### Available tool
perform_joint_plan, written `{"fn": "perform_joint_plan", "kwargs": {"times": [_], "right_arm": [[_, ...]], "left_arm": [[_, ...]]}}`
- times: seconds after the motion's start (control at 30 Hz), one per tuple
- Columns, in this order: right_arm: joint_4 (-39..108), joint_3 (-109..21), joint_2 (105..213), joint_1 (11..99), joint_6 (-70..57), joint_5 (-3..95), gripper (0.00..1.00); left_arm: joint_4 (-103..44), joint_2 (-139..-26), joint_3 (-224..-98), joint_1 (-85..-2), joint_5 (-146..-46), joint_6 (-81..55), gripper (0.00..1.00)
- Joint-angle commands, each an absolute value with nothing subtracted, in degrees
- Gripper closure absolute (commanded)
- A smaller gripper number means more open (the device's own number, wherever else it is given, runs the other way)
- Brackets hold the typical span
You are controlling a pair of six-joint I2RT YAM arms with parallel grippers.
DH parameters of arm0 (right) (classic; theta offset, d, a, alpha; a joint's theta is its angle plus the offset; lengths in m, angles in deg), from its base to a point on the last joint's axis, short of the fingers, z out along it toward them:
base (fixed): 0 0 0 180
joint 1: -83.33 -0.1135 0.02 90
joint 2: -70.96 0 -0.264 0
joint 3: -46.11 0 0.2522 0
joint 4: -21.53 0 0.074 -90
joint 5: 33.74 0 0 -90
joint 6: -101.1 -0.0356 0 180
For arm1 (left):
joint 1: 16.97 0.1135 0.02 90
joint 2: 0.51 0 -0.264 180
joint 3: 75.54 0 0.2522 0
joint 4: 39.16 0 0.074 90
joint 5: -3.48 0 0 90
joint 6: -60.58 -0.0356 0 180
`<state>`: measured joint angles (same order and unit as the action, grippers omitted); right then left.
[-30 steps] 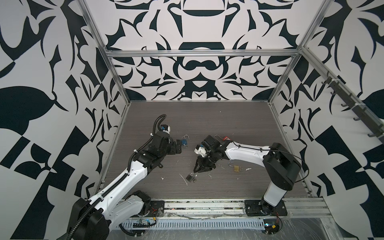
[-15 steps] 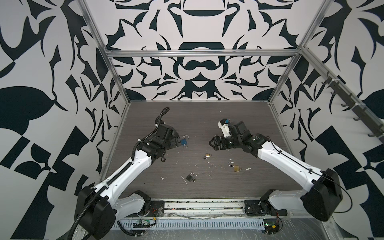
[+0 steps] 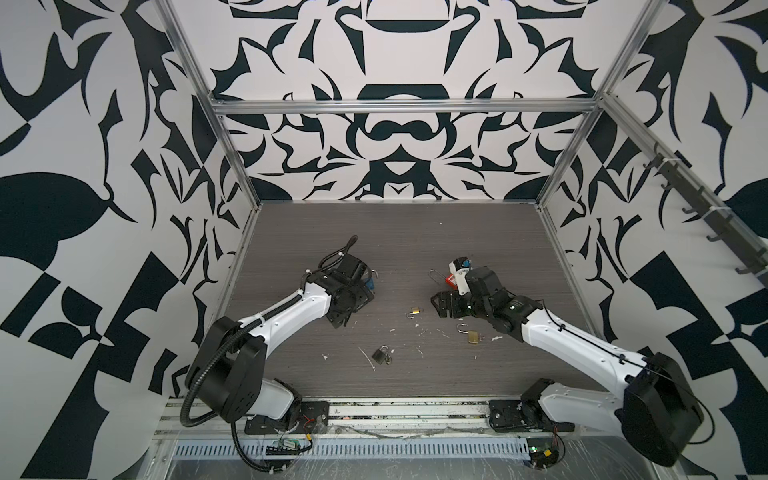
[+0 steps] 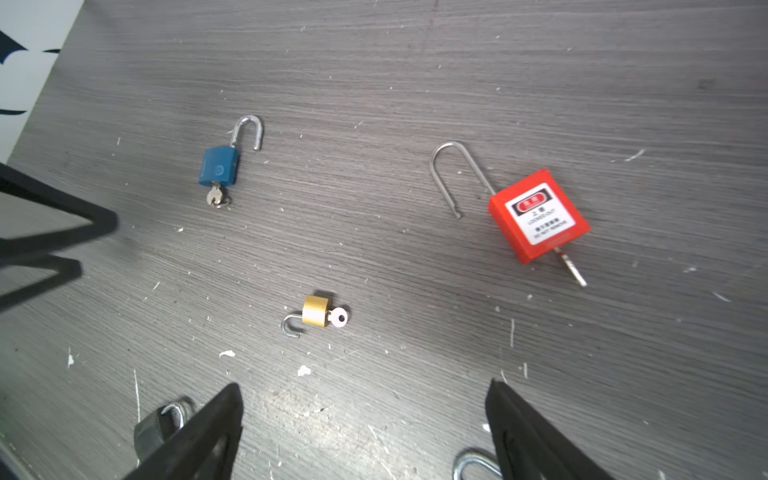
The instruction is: Lock with the key
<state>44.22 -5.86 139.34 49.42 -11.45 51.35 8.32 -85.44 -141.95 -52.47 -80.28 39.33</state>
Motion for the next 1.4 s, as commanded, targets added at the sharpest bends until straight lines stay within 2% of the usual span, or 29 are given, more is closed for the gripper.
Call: {"fn": "perform_joint_plan", "kwargs": {"times": [0.0,0.2,0.37,0.63,1.0,1.37], "right_arm": [[36.84,-3.82,140.42,49.45,-8.62,46.52,0.07],[25.46,1.06,143.14,49.24,-8.56,39.89,0.11],[19.43,2.2,146.02,45.19,-6.11,39.52,0.12],[17.31,1.67,148.16,35.17,4.62,47.32,0.11],[17.71,-0.5,149.79,33.93,4.33,47.86,0.12],[18.15,-0.89,149.73,33.85,4.67,49.73,0.12]], "left_arm": [[9.95,-88.85,-146.08,-54.8,-81.55,43.02,0.09],[15.32,-98.17,-156.22,-54.77,-79.79,31.43,0.13],[21.89,-106.04,-165.51,-54.46,-74.26,22.76,0.14],[18.61,-109.17,-165.41,-51.85,-73.57,19.27,0.27],[16.1,-115.09,-168.21,-50.8,-73.16,15.17,0.38],[15.88,-118.43,-170.43,-50.59,-72.34,14.15,0.39]]}}
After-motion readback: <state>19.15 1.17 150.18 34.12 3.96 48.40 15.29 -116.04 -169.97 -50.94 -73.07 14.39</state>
